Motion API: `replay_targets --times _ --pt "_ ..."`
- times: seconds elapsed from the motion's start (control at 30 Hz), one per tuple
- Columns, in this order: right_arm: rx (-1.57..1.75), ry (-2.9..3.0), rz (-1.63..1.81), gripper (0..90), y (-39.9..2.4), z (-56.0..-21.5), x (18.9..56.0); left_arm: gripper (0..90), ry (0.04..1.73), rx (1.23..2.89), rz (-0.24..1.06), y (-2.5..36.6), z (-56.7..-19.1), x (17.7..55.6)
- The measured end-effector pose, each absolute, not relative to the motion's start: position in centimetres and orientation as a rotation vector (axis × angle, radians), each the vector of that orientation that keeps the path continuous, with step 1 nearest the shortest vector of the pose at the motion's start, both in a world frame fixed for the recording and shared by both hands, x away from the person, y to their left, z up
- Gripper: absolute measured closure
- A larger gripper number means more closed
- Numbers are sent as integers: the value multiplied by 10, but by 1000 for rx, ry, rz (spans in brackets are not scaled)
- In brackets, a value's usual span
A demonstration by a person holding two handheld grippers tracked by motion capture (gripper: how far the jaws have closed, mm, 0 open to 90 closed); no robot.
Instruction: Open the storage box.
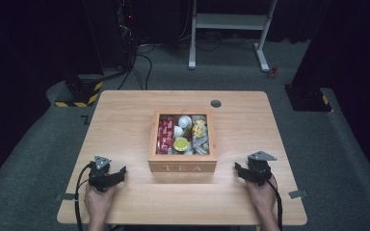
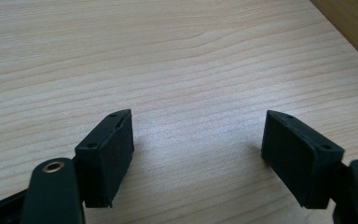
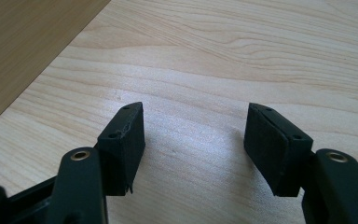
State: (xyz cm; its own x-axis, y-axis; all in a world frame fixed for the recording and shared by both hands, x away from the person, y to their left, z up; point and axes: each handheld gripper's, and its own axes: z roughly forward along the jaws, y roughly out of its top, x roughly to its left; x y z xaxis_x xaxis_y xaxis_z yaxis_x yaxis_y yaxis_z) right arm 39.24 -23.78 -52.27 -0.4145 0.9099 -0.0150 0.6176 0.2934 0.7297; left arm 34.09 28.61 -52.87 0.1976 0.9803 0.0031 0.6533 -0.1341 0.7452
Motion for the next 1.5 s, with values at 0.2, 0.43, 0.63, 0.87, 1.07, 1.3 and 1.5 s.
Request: replay_targets --times 0.2,0.43,0.63,0.87,1.07,1.3,1.5 --pt "1365 2137 914 380 -238 -523 392 254 1525 1859 682 286 -529 341" --pt "1361 2134 917 415 -238 -523 392 253 1523 1861 682 286 -529 341" --pt "1372 2123 917 473 -239 -522 388 252 1525 1858 681 286 -529 341" --pt "1370 2117 913 493 -240 -522 387 251 1524 1859 682 286 -529 341" --pt "1355 2086 925 516 -241 -521 382 251 1524 1860 681 286 -529 341" --pt "1352 2073 951 527 -241 -521 378 252 1524 1860 680 286 -529 341" --pt "1320 2095 957 525 -239 -520 378 252 1524 1860 681 286 -529 341"
